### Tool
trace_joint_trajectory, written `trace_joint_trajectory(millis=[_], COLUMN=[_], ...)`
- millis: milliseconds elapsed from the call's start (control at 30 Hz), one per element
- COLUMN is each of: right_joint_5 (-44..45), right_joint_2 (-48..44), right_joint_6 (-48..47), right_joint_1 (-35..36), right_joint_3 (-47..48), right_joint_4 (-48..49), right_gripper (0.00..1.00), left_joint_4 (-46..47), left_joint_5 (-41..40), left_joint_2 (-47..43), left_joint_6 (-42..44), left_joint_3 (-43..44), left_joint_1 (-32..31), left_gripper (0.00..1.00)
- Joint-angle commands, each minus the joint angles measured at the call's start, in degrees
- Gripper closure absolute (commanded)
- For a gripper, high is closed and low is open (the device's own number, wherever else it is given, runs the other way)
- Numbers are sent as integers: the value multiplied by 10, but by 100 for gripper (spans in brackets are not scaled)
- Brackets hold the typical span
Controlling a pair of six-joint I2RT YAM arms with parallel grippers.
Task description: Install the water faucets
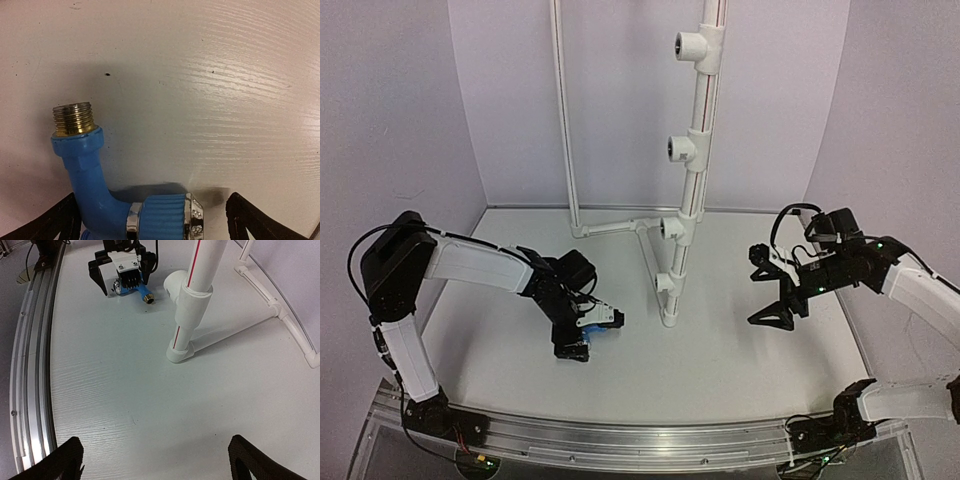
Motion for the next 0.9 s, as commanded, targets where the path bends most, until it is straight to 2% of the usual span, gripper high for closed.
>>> trace_joint_trajectory(millis=[0, 133, 233, 333, 400, 600, 767, 867], right_joint_5=[-12, -14, -16, -4, 22, 59, -14, -41], right_joint_2=[5, 4, 12, 31, 43, 2, -32, -47], right_joint_6=[-16, -26, -42, -79, -116, -202, -226, -231], right_joint_1=[5, 5, 6, 7, 7, 7, 10, 21], right_joint_3=[27, 29, 33, 47, 61, 103, 123, 123], right_joint_4=[-11, -15, -27, -62, -99, -143, -128, -110], right_gripper=[2, 2, 2, 2, 2, 2, 3, 9], left_joint_4=[18, 12, 3, -17, -37, -51, -67, -90], left_joint_5=[6, 23, 49, 60, 72, 133, 213, 235], left_joint_2=[14, 10, -1, -7, -10, -55, -113, -145], left_joint_6=[16, 6, -16, -46, -68, -136, -190, -210], left_joint_3=[6, 11, 25, 46, 64, 82, 107, 123], left_joint_1=[10, 12, 12, 12, 11, 3, -24, -50], left_gripper=[0, 3, 15, 31, 36, 40, 39, 40])
